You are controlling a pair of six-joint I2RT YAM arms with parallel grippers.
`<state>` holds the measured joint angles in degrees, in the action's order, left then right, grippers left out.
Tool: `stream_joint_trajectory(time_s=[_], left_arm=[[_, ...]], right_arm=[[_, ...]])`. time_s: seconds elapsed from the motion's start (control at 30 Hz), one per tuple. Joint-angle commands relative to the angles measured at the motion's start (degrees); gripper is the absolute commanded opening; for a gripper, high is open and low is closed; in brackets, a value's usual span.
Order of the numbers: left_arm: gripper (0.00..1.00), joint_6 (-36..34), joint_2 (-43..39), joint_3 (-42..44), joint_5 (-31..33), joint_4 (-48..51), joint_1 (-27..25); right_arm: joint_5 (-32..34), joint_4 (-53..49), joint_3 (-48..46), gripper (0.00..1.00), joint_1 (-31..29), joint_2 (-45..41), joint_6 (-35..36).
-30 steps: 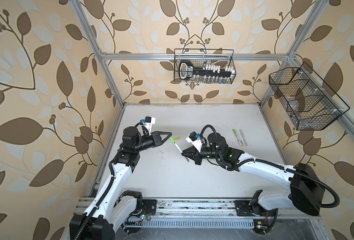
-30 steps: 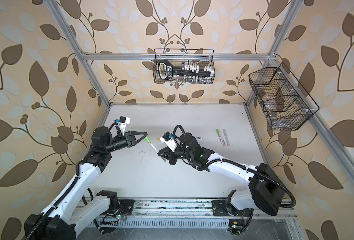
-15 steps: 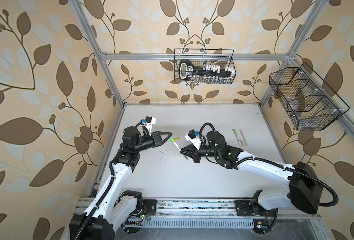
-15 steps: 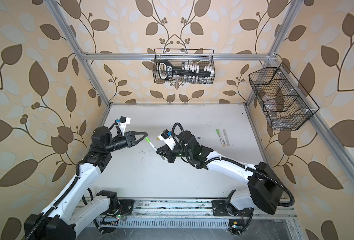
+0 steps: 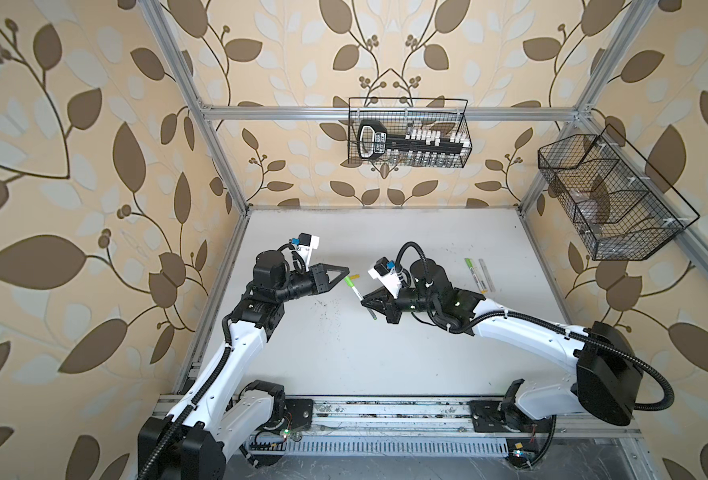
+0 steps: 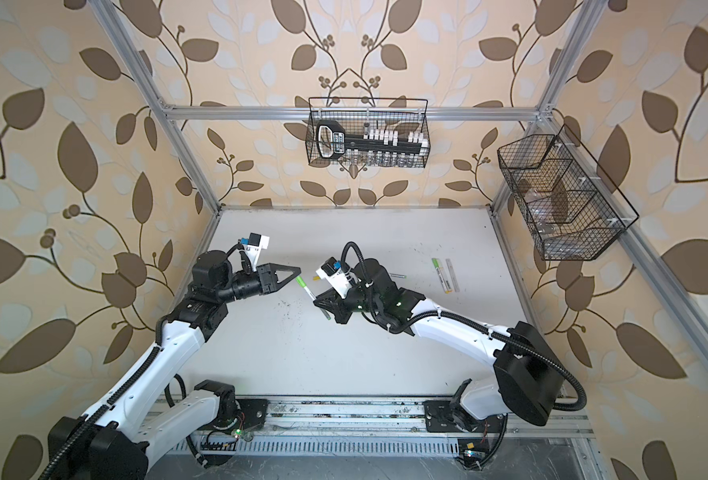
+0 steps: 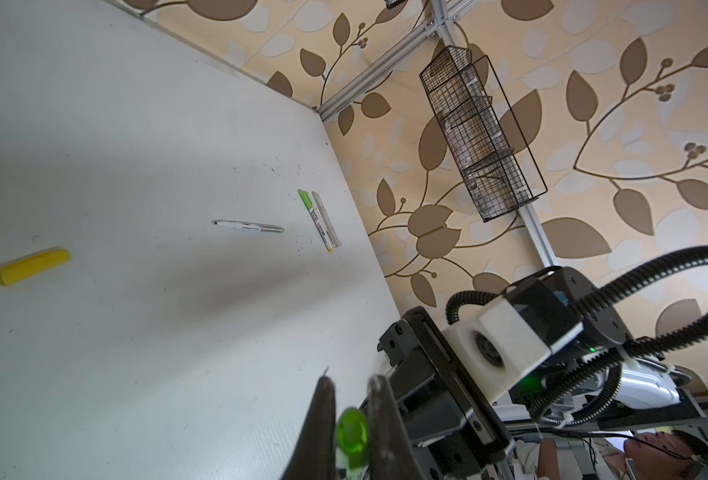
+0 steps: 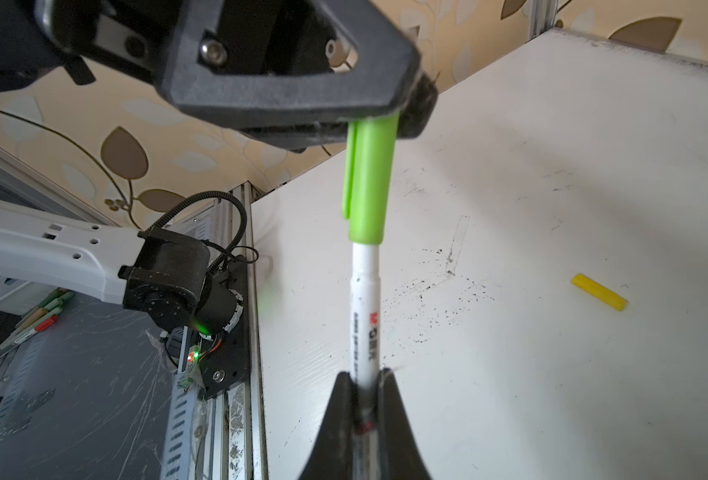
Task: Insert the pens into the pen caps
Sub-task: 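Press the green cap down onto the white pen with the left gripper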
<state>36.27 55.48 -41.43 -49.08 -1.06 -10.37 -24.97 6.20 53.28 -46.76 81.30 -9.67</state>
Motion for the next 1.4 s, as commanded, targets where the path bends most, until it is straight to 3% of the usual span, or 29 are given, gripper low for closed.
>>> stream_joint_trajectory(time_s=[0.0,0.57,1.0,1.37], left_arm=[[0.0,-4.4,0.63,-2.06,-0.33,5.78,-3.29],[0.0,-9.87,4.71,-4.31,6.33,15.47,-13.66],[0.0,-17.56,7.17,-9.59,14.64,31.49,-14.39],[0.0,-17.77,7.86,-10.16,12.22,31.95,-14.76]], right_arm=[[1.5,3.99,3.64,0.0,0.08,-0.05,-0.16],[4.57,2.08,11.0,0.0,1.15,0.16,1.79],[6.7,-2.62,14.39,0.0,1.06,1.05,4.68],[5.86,-7.66,17.64,0.0,1.11,2.81,5.77]])
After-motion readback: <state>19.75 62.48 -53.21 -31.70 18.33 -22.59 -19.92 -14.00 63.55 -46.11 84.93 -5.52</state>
